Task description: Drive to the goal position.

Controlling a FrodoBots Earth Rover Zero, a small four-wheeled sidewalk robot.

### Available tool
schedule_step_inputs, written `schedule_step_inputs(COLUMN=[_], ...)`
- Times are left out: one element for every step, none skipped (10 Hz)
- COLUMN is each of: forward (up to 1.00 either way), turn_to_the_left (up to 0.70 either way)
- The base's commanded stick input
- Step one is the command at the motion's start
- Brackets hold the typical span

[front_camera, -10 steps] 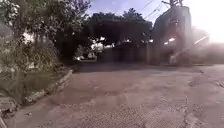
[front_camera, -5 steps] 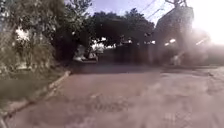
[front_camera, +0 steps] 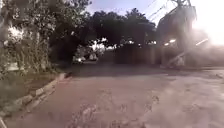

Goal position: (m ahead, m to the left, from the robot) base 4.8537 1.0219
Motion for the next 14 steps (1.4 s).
schedule_step_inputs(forward=[1.00, 1.00, 1.00, 1.00, 1.00, 1.00, 1.00, 1.00, 1.00, 1.00, 1.00, 1.00, 1.00, 1.00], turn_to_the_left=[0.00, 0.00, 0.00, 0.00, 0.00, 0.00, 0.10, 0.30, 0.40, 0.40, 0.22, 0.00, 0.00, 0.00])
